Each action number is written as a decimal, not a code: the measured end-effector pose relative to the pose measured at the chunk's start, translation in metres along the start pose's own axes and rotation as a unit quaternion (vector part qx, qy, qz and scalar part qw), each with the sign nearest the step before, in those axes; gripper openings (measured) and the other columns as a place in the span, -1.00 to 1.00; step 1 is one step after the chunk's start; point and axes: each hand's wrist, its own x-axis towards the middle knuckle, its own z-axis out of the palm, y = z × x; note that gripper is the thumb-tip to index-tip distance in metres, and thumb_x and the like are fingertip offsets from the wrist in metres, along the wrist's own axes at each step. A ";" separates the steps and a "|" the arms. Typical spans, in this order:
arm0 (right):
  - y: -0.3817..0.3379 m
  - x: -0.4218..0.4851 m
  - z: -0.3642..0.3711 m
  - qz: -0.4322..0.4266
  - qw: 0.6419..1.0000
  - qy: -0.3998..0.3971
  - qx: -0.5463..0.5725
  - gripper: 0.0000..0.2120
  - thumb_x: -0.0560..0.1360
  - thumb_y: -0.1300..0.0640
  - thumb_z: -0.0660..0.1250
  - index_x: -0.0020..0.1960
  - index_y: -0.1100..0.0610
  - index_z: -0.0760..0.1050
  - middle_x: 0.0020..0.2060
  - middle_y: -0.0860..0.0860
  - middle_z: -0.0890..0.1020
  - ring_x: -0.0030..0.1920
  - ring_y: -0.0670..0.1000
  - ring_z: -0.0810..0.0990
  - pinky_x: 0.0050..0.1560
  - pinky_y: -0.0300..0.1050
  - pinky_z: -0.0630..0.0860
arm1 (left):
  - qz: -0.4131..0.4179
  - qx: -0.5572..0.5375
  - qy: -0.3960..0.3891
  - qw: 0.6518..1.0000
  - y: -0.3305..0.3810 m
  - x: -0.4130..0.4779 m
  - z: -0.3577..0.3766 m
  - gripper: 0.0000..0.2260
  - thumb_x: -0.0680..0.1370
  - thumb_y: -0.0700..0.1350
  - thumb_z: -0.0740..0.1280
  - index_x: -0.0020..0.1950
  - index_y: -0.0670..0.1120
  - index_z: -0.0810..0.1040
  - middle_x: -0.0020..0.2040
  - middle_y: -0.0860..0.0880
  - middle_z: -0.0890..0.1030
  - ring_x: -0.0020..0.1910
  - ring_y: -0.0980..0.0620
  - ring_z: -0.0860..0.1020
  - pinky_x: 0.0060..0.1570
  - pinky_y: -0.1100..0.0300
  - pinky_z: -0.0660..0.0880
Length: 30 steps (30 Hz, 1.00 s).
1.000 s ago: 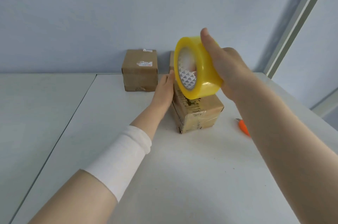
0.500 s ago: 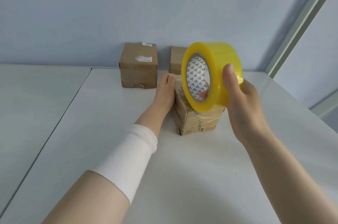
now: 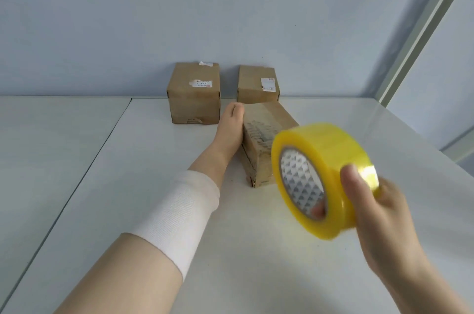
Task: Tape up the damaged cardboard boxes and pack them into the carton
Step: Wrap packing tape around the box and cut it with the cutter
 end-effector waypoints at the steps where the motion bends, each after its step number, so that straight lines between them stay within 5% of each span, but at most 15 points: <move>1: 0.005 -0.008 -0.001 0.015 1.000 0.000 0.008 -0.35 0.05 -0.57 0.29 -0.25 -0.02 0.64 -0.45 -0.01 0.66 -0.47 -0.11 0.61 -0.46 -0.32 0.49 | -0.006 0.004 -0.002 1.000 0.000 0.000 0.000 -0.81 0.63 -0.12 0.05 0.01 -0.14 0.43 -0.05 -0.03 0.47 0.00 0.03 0.44 0.06 0.16 0.36; 5: 0.017 -0.015 -0.001 0.068 0.997 -0.011 0.026 -0.49 0.13 -0.30 0.32 -0.39 0.19 0.60 -0.49 0.11 0.64 -0.49 -0.05 0.62 -0.50 -0.32 0.49 | -0.013 0.029 -0.006 0.999 0.003 -0.001 -0.002 -0.78 0.64 -0.09 0.03 0.06 -0.14 0.43 0.01 -0.07 0.47 0.05 0.00 0.44 0.16 0.08 0.36; 8: 0.018 -0.011 0.001 0.084 0.995 -0.012 0.052 -0.57 0.12 -0.24 0.31 -0.37 0.14 0.59 -0.47 0.05 0.63 -0.48 -0.05 0.62 -0.51 -0.32 0.48 | -0.001 0.085 -0.030 0.996 0.009 -0.005 -0.005 -0.75 0.65 -0.05 0.02 0.07 -0.15 0.42 0.04 -0.11 0.45 0.04 0.01 0.42 0.15 0.08 0.34; 12: 0.016 -0.012 0.005 0.084 0.995 -0.027 0.049 -0.50 0.13 -0.26 0.31 -0.26 0.17 0.55 -0.49 0.12 0.62 -0.48 -0.05 0.62 -0.47 -0.30 0.51 | 0.131 0.242 -0.028 0.961 0.032 -0.004 -0.017 -0.57 0.64 0.00 0.11 0.49 -0.09 0.22 0.49 -0.04 0.25 0.47 0.04 0.19 0.40 0.16 0.11; 14: 0.018 -0.011 0.007 0.087 0.995 -0.022 0.047 -0.59 0.20 -0.19 0.37 -0.22 0.16 0.54 -0.47 0.10 0.64 -0.47 -0.06 0.62 -0.46 -0.31 0.51 | 0.200 0.324 -0.138 0.914 0.043 -0.006 -0.012 -0.54 0.64 0.02 0.11 0.52 -0.06 0.16 0.54 -0.01 0.14 0.50 0.08 0.08 0.44 0.14 0.03; 16: 0.020 -0.008 0.010 0.087 0.995 -0.019 0.049 -0.72 0.28 -0.10 0.34 -0.24 0.13 0.53 -0.46 0.03 0.65 -0.45 -0.10 0.63 -0.46 -0.34 0.50 | 0.198 0.459 -0.259 0.827 0.044 -0.009 0.000 -0.54 0.65 0.04 0.04 0.53 -0.04 0.10 0.56 0.01 0.05 0.53 0.08 -0.02 0.45 0.11 -0.07; 19: 0.022 0.001 0.015 0.096 0.993 -0.027 0.059 -0.71 0.32 -0.10 0.30 -0.19 0.13 0.53 -0.45 0.00 0.66 -0.42 -0.12 0.64 -0.44 -0.34 0.50 | 0.164 0.560 -0.306 0.752 0.046 0.002 0.010 -0.50 0.65 0.09 -0.06 0.55 -0.05 -0.07 0.56 0.01 -0.11 0.52 0.10 -0.15 0.47 0.11 -0.17; 25: 0.028 0.013 0.025 0.106 0.994 -0.029 0.025 -0.52 0.39 -0.22 0.33 -0.13 0.24 0.54 -0.43 0.06 0.66 -0.40 -0.06 0.60 -0.33 -0.14 0.51 | 0.137 0.555 -0.313 0.758 0.048 0.027 0.012 -0.39 0.59 0.24 0.02 0.55 0.03 -0.07 0.56 0.07 -0.12 0.52 0.15 -0.14 0.48 0.12 -0.17; 30: 0.026 0.001 0.021 0.134 0.990 0.004 0.033 -0.49 0.25 -0.32 0.37 -0.18 0.15 0.54 -0.44 0.08 0.66 -0.42 -0.05 0.62 -0.39 -0.26 0.53 | 0.151 0.546 -0.313 0.762 0.043 0.028 0.009 -0.39 0.58 0.25 0.03 0.54 0.03 -0.05 0.56 0.10 -0.10 0.52 0.17 -0.13 0.46 0.17 -0.16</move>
